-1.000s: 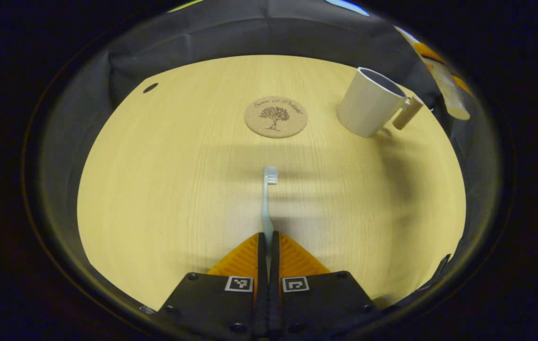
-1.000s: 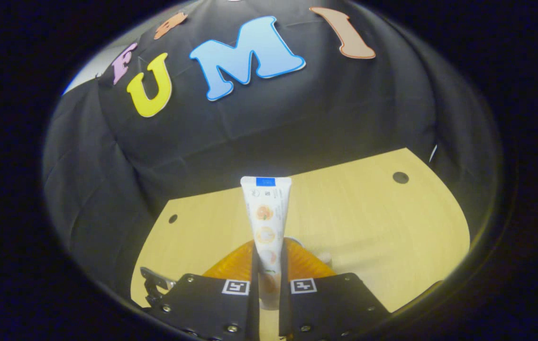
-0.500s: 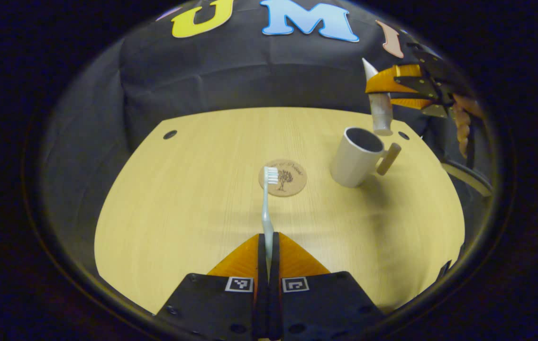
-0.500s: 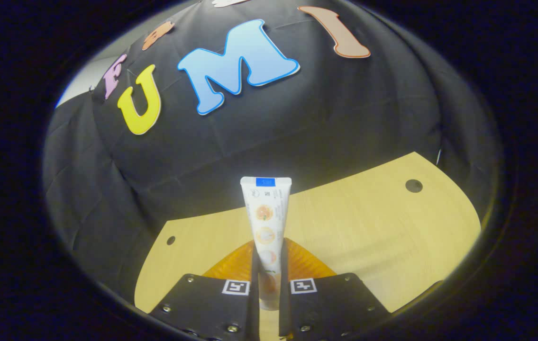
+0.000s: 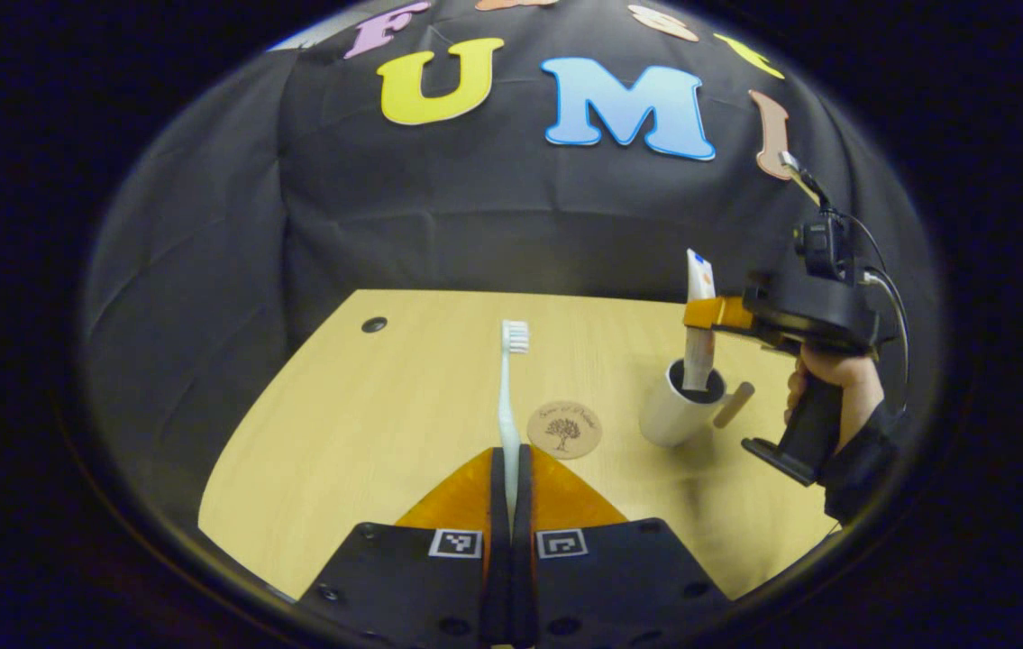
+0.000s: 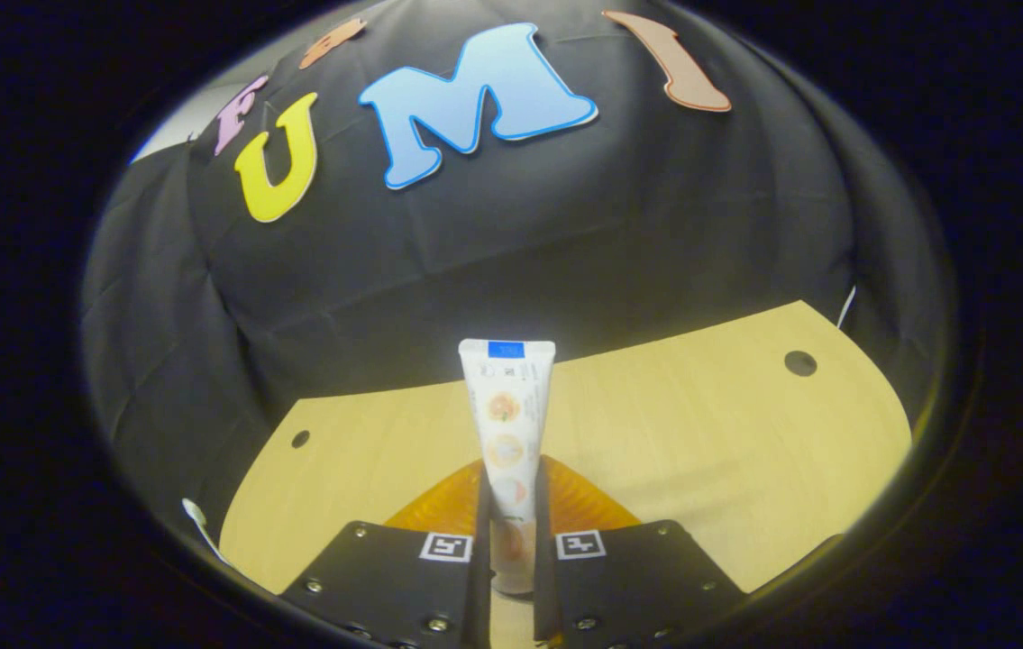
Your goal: Put the toothbrush and toothpaste on the desktop into the cup, then pick up the cup and place it on the coaster on the desktop.
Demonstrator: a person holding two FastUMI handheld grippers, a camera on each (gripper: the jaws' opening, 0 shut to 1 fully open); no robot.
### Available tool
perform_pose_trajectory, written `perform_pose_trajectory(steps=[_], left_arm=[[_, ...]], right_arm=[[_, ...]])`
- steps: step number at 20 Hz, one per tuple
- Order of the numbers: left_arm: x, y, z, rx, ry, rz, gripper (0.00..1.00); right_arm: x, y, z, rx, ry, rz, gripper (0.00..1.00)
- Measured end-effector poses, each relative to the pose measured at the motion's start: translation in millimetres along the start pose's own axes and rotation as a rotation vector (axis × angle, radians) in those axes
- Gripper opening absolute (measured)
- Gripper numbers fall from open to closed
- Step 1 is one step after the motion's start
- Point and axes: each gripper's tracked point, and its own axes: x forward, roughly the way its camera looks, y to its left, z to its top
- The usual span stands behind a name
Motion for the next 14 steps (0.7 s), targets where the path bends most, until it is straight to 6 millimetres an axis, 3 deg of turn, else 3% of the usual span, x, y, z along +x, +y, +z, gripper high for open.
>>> perform_pose_trajectory(steps=[1,2,7,9,14], left_arm=[[-0.7,-1.4,7.2,0.019,-0.017,0.003,0.08],[-4.1,6.7,0.7,0.032,-0.028,-0.001,0.07],[-8.3,-10.6,6.5,0.071,-0.074,-0.053,0.08],[-8.7,-16.4,5.3,0.071,-0.077,-0.069,0.08],[-6.8,-28.4,11.7,0.064,-0.101,-0.096,0.08]], right_arm=[[1.4,0.7,-3.7,-0.008,0.002,0.002,0.21],[-1.1,1.5,-5.1,-0.013,0.009,-0.003,0.25],[-12.6,-6.1,-16.5,0.017,0.039,-0.026,0.47],[-21.5,-9.0,-8.8,0.029,0.021,-0.021,0.55],[-41.2,-17.7,26.8,0.083,-0.065,-0.012,0.57]])
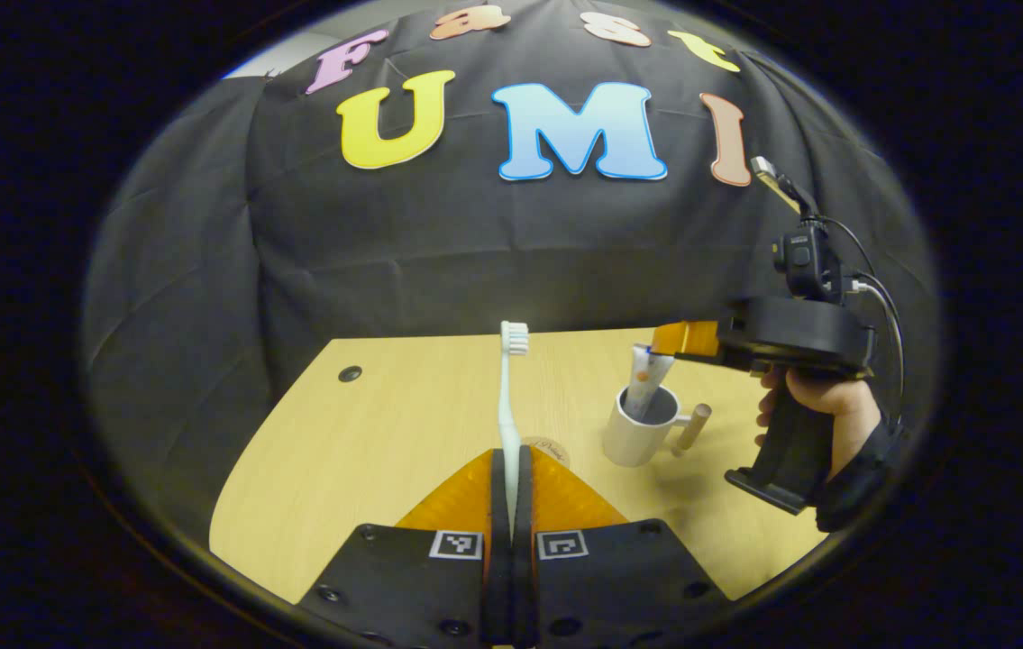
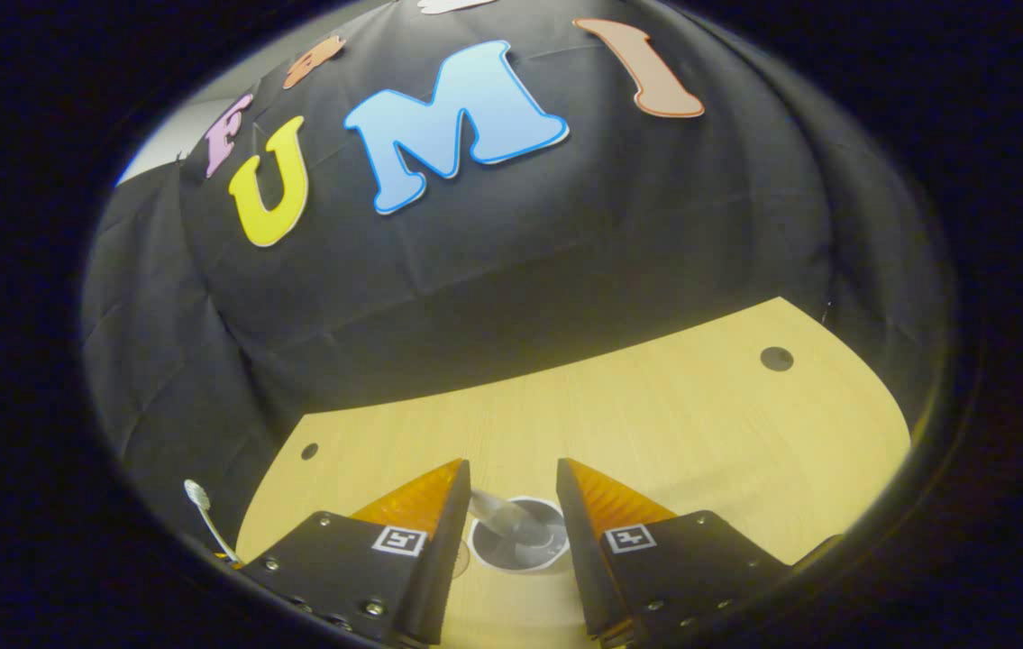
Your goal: Put the toothbrush and toothpaste on the desktop into the cup, then pick up the cup and place it on the coaster on the desktop.
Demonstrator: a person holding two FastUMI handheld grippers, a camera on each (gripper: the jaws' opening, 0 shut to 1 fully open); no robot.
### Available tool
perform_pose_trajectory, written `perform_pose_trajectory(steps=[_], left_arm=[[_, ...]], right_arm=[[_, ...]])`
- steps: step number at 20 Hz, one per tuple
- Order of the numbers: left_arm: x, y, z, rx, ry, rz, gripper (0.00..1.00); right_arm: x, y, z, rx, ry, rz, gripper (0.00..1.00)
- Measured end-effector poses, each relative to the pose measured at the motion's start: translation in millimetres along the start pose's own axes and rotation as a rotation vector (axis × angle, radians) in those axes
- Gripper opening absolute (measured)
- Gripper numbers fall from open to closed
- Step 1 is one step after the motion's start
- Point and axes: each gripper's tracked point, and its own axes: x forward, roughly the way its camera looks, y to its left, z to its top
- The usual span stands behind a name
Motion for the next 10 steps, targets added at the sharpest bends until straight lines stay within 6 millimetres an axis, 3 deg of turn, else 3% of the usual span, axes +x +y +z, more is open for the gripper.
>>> perform_pose_trajectory(steps=[4,10], left_arm=[[8.0,-15.1,14.3,0.019,-0.049,-0.028,0.08],[29.7,-59.5,42.6,0.082,-0.13,-0.111,0.08]], right_arm=[[-18.2,-18.5,21.0,0.009,-0.046,-0.022,0.57],[-43.7,-48.0,25.5,0.011,-0.057,-0.066,0.57]])
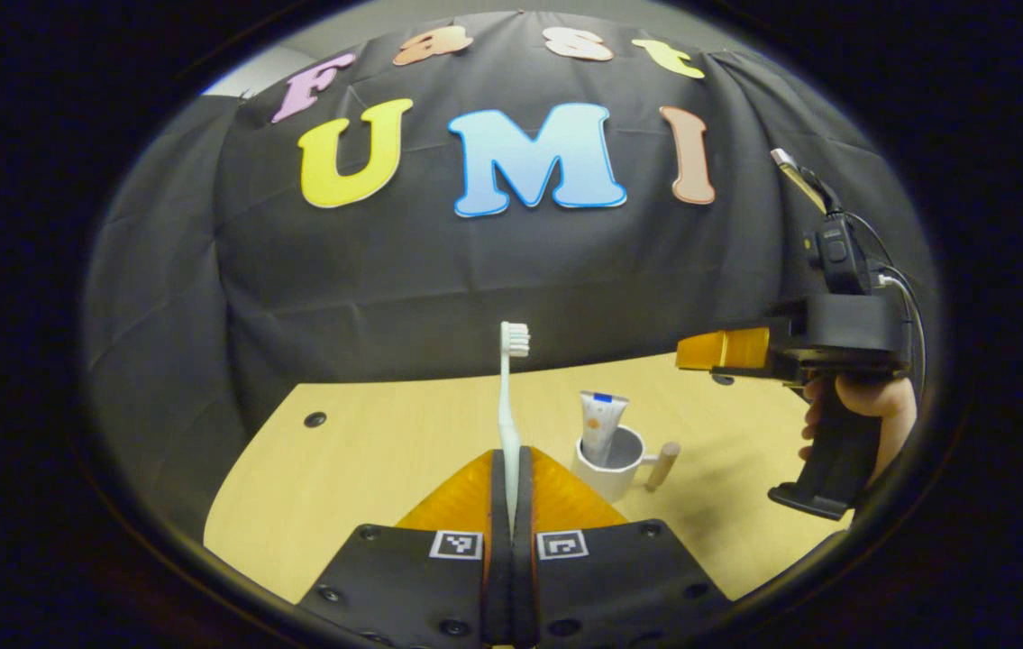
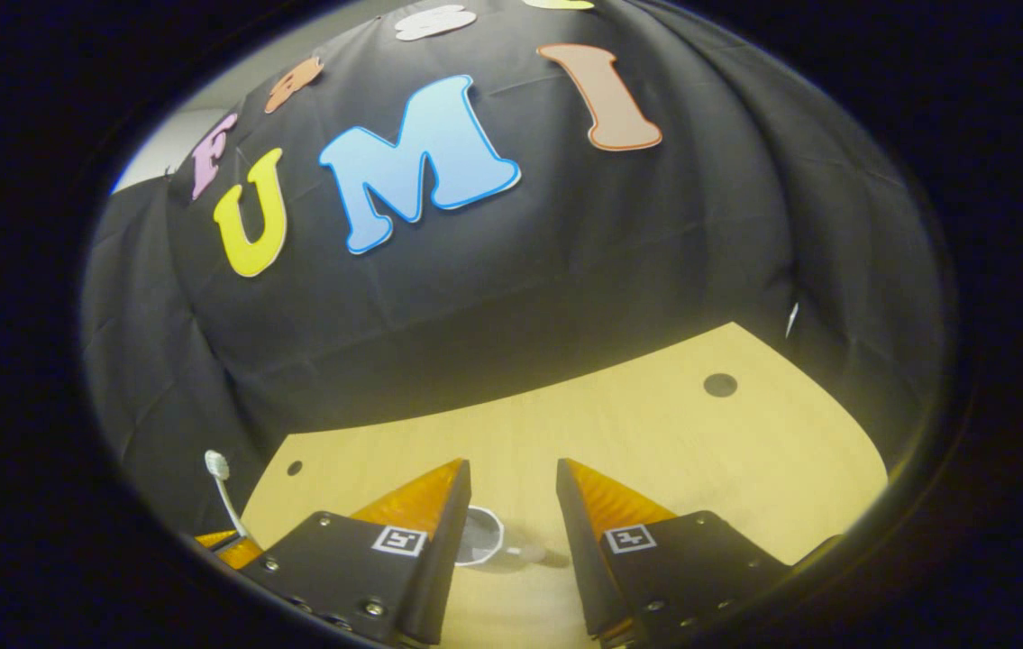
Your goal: Put the toothbrush and toothpaste on the desktop into the cup, then pick up the cup and place it on the coaster on the desktop.
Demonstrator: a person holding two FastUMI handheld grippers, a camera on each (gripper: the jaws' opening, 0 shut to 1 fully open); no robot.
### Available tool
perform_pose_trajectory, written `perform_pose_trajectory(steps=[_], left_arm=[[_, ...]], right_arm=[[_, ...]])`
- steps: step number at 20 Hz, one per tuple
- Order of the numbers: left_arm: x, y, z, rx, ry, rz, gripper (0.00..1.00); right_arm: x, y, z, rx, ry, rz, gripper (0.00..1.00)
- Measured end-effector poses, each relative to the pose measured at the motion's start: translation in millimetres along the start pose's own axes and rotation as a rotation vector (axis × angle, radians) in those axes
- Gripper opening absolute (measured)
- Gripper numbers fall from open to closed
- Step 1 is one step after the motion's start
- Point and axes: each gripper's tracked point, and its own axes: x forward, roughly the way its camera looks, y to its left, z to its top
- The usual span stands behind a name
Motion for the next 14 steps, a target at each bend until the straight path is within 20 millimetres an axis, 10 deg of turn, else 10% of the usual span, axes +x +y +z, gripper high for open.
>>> perform_pose_trajectory(steps=[14], left_arm=[[88.1,-127.1,28.6,0.127,-0.102,-0.254,0.07]], right_arm=[[-49.4,-104.3,-23.4,0.053,0.041,-0.19,0.6]])
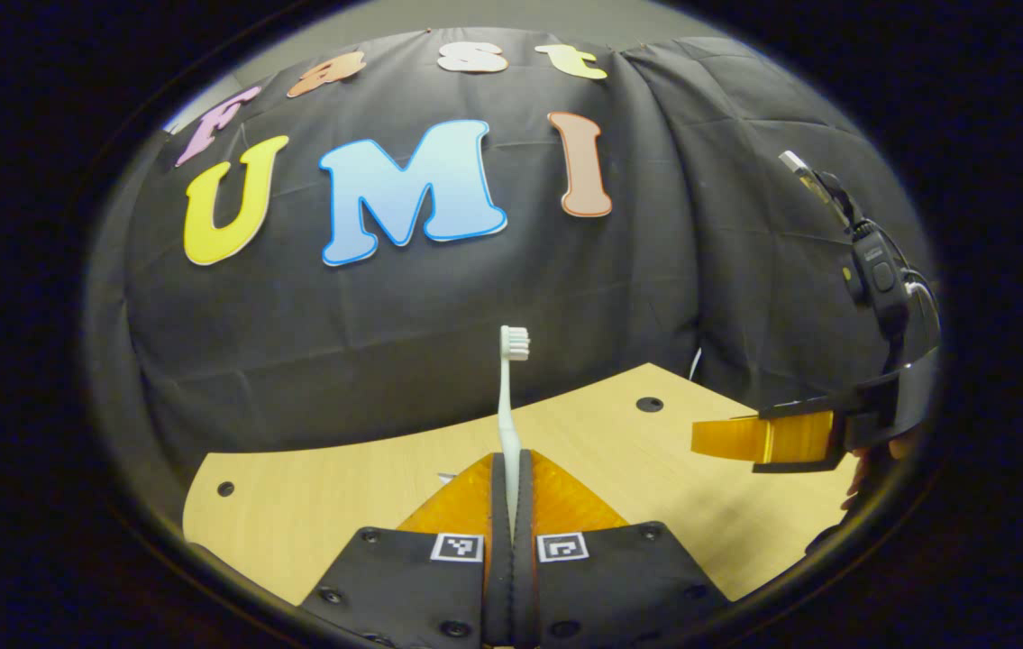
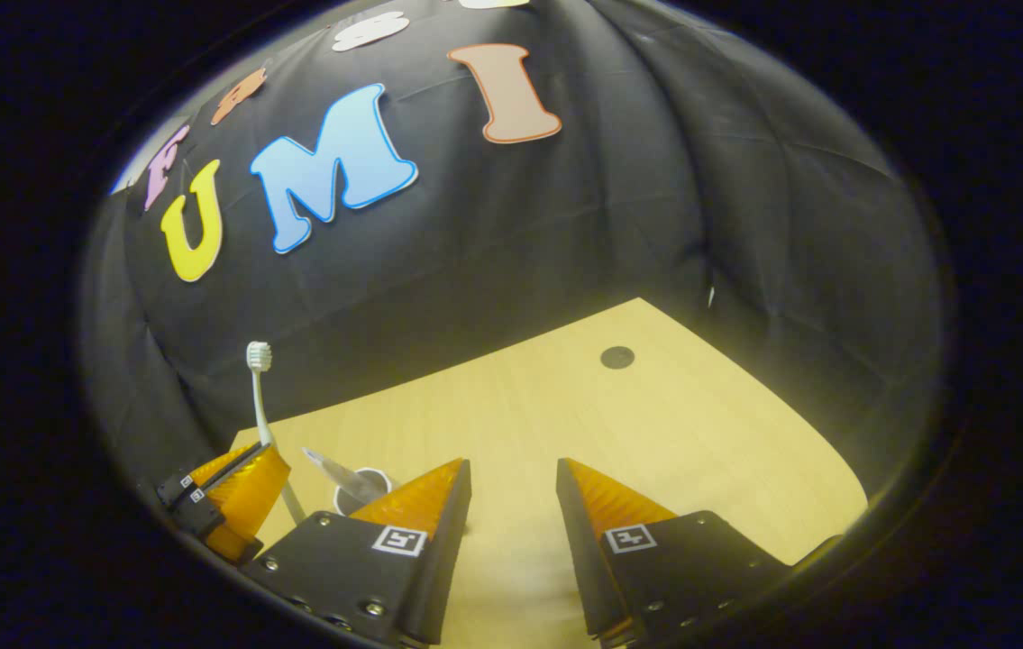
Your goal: Put the toothbrush and toothpaste on the desktop into the cup, then pick up the cup and place it on the coaster on the desktop.
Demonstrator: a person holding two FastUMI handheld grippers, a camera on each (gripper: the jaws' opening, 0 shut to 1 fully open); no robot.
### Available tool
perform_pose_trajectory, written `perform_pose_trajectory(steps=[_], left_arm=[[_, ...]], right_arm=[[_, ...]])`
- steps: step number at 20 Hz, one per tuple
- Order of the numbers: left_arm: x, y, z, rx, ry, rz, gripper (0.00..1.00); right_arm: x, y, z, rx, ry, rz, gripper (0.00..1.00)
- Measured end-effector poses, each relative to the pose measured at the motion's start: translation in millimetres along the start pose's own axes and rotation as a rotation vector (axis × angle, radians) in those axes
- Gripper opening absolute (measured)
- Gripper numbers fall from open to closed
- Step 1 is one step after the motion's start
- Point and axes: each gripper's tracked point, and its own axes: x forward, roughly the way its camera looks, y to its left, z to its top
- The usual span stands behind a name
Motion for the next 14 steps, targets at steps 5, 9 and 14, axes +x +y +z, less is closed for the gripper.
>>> perform_pose_trajectory(steps=[5,9,14], left_arm=[[36.0,-5.2,-5.5,0.064,-0.013,-0.016,0.08],[60.6,1.3,-17.1,0.078,0.004,-0.008,0.08],[69.3,14.0,-23.8,0.082,0.0,0.036,0.07]], right_arm=[[-3.3,-30.8,-2.5,0.002,0.015,-0.056,0.57],[-1.1,-41.4,-6.3,-0.006,0.032,-0.076,0.57],[3.7,-39.7,-15.1,-0.027,0.064,-0.075,0.57]])
